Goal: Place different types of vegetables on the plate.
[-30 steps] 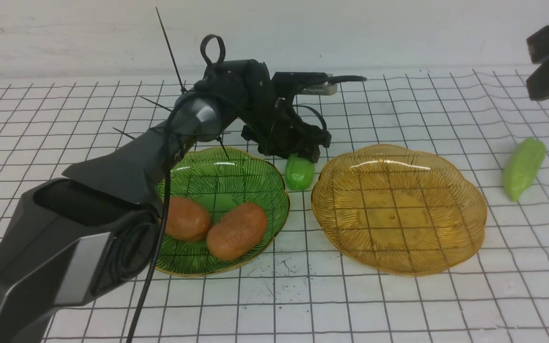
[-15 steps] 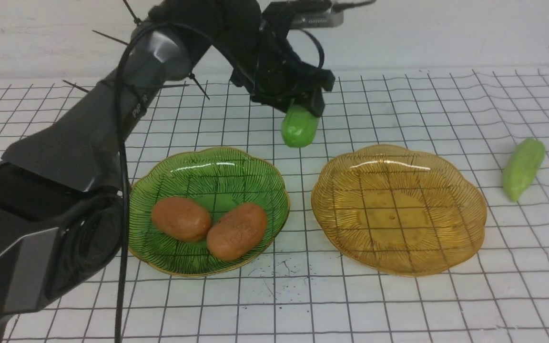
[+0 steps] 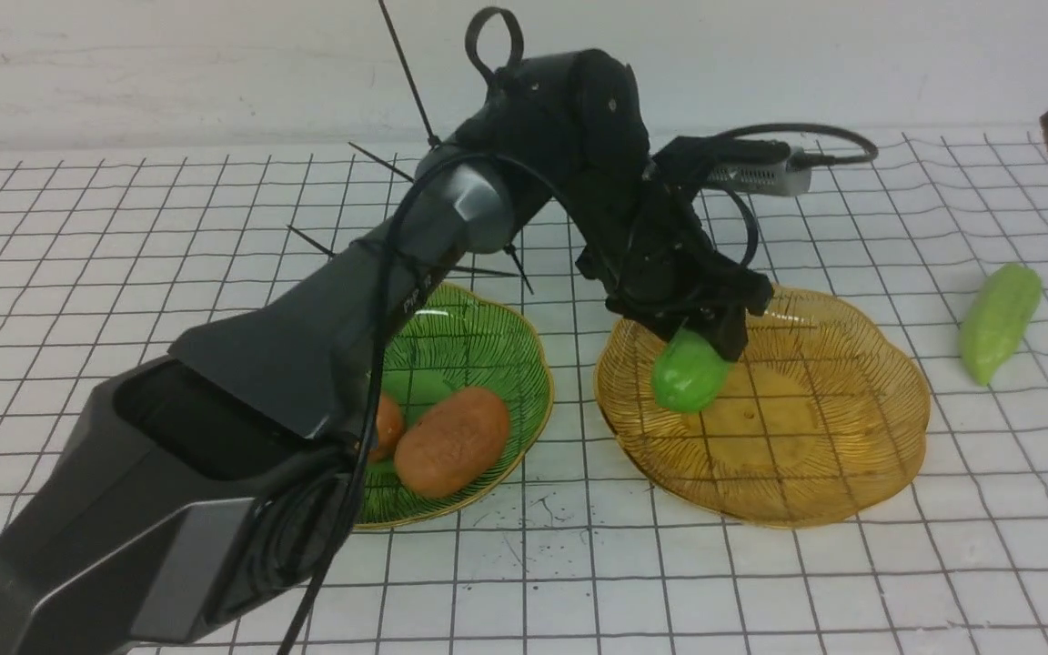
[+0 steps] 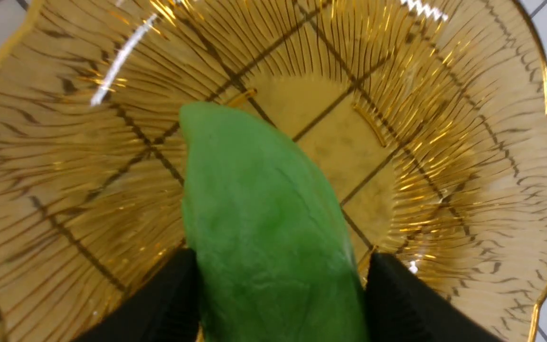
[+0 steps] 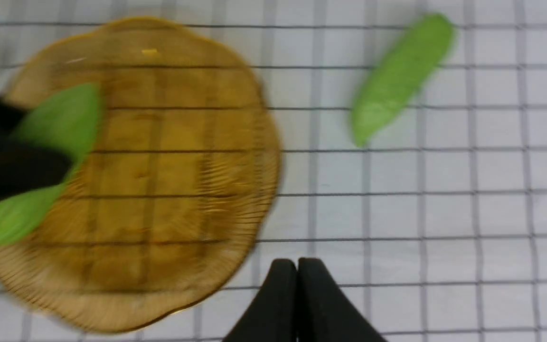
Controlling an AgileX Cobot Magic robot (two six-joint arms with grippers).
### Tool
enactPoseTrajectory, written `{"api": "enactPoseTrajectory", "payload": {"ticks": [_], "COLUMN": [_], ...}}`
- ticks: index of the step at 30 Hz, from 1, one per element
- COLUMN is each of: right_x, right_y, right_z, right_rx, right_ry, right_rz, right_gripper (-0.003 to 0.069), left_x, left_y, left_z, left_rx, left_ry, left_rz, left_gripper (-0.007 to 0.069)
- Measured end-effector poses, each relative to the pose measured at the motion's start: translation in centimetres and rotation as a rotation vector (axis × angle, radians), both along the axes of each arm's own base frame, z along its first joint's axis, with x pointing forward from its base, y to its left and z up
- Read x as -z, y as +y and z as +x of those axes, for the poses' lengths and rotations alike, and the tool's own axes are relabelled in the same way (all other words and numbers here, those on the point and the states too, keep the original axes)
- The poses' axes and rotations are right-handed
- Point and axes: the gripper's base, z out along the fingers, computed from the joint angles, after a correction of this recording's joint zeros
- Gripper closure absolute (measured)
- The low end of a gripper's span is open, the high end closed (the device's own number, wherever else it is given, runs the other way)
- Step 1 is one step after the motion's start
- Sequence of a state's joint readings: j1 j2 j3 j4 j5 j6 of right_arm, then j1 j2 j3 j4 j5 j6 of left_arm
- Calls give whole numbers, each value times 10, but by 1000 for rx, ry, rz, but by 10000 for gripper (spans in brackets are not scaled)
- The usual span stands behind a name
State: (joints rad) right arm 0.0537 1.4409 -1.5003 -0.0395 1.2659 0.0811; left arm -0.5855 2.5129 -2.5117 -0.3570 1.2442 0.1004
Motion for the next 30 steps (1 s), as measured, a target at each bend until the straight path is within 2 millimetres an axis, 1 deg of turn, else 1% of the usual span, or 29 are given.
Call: {"api": "enactPoseTrajectory", "payload": {"ticks": [1, 2, 3, 4, 5, 7, 8, 9, 10, 12, 14, 16, 17, 18, 19, 20, 22, 23, 25, 26, 27, 30], "right_x": [7, 11, 11, 19, 24, 30, 38, 39, 45, 56, 70, 88, 98, 106, 115, 126, 141, 146, 160, 165, 173, 191], "right_y": [-13, -21, -23, -35, -43, -51, -59, -61, -66, -72, -77, -82, -84, -86, -88, -90, -92, -92, -94, -95, -95, -97], "right_z": [5, 9, 9, 15, 18, 23, 31, 34, 41, 56, 71, 88, 95, 101, 106, 112, 121, 124, 133, 135, 139, 145], "right_rx": [58, 90, 98, 150, 180, 209, 227, 230, 238, 254, 268, 264, 256, 255, 256, 261, 279, 291, 325, 338, 352, 387], "right_ry": [21, 35, 35, 57, 72, 82, 76, 64, 43, 3, -24, -49, -57, -57, -54, -51, -59, -64, -81, -85, -88, -79], "right_rz": [3, 8, 10, 31, 49, 71, 86, 93, 107, 144, 187, 203, 197, 192, 190, 188, 200, 210, 236, 247, 256, 281], "right_gripper": [673, 673, 673, 673, 673, 671, 666, 660, 648, 615, 561, 482, 424, 386, 339, 272, 186, 157, 102, 85, 72, 57], "left_x": [1, 1, 1, 1, 1, 1, 1, 1, 0, -8, -31, -63, -80, -98, -106, -117, -139, -140, -150, -150, -156, -159], "left_y": [-1, -1, -1, -1, -1, -1, -1, -1, -1, 3, 11, 23, 29, 35, 40, 45, 57, 60, 69, 72, 80, 92], "left_z": [0, -1, -1, -1, -1, -1, -1, -1, -1, -2, -4, -10, -14, -21, -25, -32, -49, -53, -66, -71, -81, -96], "left_rx": [1, 2, 2, 1, -2, -20, -47, -57, -76, -87, -99, -114, -120, -121, -124, -127, -117, -114, -110, -109, -109, -107], "left_ry": [0, 1, 1, 1, 3, 14, 29, 35, 43, 17, -51, -143, -182, -220, -232, -244, -262, -255, -259, -249, -252, -240], "left_rz": [2, 1, 1, 1, 0, -3, -7, -9, -11, 10, 43, 77, 83, 87, 92, 93, 91, 99, 108, 118, 128, 152], "left_gripper": [195, 163, 156, 104, 76, 32, 13, 13, 24, 111, 295, 521, 567, 599, 611, 622, 631, 632, 632, 632, 632, 632]}}
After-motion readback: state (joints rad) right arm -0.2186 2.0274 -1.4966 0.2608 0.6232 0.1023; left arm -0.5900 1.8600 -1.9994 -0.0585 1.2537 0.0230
